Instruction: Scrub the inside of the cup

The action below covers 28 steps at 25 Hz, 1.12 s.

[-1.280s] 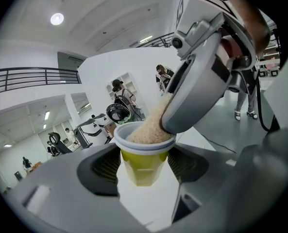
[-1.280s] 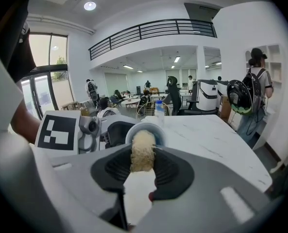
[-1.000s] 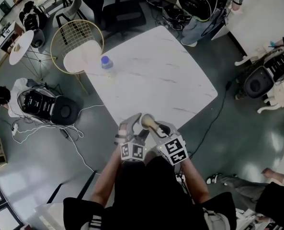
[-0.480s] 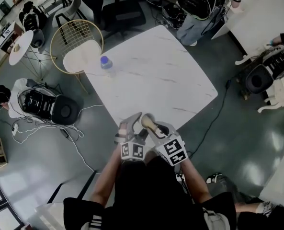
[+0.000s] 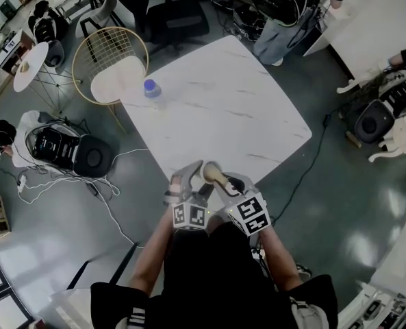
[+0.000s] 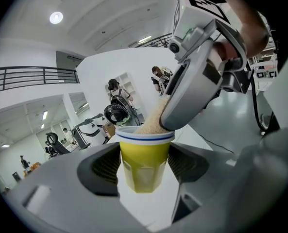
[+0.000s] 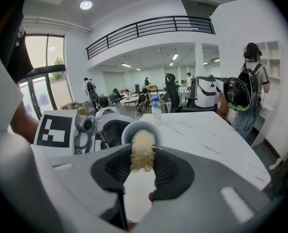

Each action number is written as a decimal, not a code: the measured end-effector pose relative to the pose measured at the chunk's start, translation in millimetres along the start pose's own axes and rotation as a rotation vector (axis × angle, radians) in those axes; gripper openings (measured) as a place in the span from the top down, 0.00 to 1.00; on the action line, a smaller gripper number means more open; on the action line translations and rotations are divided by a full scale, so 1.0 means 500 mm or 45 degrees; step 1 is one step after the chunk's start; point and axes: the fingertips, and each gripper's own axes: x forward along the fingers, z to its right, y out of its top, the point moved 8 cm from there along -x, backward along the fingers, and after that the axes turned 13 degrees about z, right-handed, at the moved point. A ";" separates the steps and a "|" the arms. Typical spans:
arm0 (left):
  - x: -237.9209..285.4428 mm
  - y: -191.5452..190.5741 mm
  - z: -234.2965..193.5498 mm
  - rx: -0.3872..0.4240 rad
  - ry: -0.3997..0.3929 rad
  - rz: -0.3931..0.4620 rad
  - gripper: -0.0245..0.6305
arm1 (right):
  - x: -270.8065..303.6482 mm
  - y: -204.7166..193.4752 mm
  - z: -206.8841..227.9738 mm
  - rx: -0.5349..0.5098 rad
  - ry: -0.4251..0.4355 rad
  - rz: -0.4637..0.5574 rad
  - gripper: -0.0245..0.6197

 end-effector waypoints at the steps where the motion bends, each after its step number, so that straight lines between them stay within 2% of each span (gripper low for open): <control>1: 0.000 -0.001 0.001 0.002 0.000 -0.001 0.48 | 0.000 0.000 0.001 0.002 -0.001 -0.002 0.80; 18: 0.006 -0.004 0.002 0.043 -0.007 -0.005 0.49 | 0.003 0.018 -0.004 -0.023 0.026 0.019 0.80; 28: 0.001 0.007 -0.001 0.012 0.009 -0.009 0.49 | -0.006 0.002 -0.001 -0.009 0.014 0.001 0.80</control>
